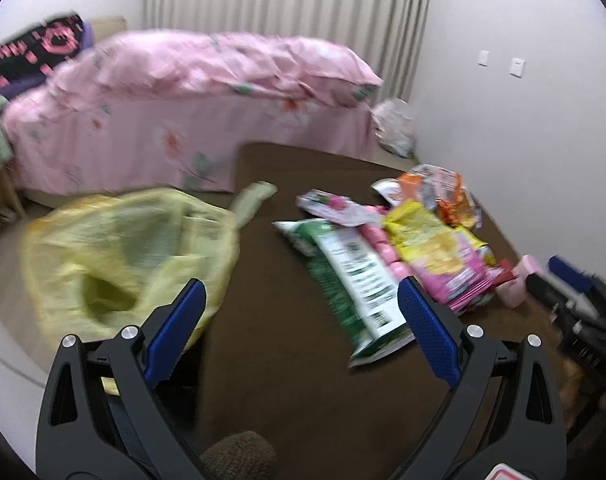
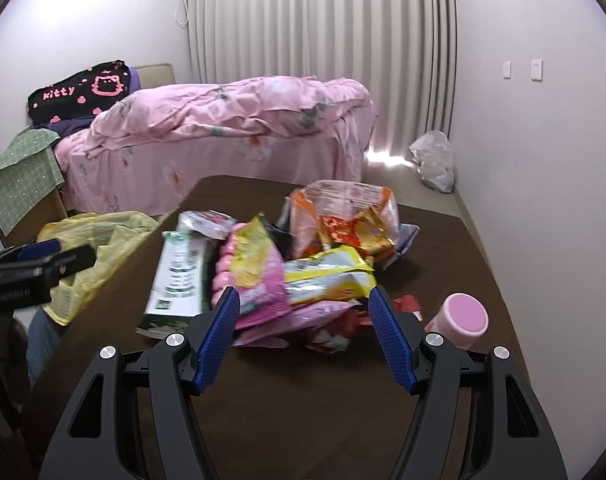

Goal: Collect trash
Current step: 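Grasp the green-and-white milk carton with the left tool while the right tool grasps a cartoon ice-pop wrapper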

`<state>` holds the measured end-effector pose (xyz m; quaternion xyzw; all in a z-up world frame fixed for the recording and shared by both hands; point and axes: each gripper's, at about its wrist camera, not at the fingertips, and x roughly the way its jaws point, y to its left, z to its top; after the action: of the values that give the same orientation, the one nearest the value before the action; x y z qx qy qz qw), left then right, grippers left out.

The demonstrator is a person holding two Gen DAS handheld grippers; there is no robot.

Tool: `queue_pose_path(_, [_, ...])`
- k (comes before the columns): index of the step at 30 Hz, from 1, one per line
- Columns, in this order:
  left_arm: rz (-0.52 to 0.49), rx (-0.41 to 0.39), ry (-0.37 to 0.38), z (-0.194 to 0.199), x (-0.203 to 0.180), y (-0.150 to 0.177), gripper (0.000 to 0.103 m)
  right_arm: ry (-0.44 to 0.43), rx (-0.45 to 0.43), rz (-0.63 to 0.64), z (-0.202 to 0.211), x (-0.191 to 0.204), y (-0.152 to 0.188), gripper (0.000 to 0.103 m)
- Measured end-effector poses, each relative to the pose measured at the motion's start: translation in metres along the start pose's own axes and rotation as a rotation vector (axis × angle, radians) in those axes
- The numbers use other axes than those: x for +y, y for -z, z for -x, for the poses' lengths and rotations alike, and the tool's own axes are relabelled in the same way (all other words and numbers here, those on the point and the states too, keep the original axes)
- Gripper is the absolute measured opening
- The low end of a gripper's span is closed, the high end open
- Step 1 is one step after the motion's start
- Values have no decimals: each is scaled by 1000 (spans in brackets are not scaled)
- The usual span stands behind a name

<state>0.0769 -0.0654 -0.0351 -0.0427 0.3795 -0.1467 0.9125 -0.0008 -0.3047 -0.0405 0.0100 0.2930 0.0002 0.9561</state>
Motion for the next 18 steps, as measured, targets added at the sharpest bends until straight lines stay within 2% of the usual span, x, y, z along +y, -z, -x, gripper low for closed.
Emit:
queue_pose_path(3, [24,86,57,-26,-5,-8,93,12,-8,41,-10,-2,-4,64])
queue_pose_path(7, [-27,111,33,-59,-24,-16,93,43,5,70,-31,-10,-19,64])
queue_pose_path(11, [-130,180,-49,-103,-43,-20,93,69,-10,36,-46,-22,-41,64])
queue_pose_path(13, [-180,221,-87,-115,-41,-19,93,42,-19,-1,-49,-26,-53,64])
queue_pose_path(18, [-167,202,-84,-94,-8,-10,93,-51,11,23,-69,-3,-80,64])
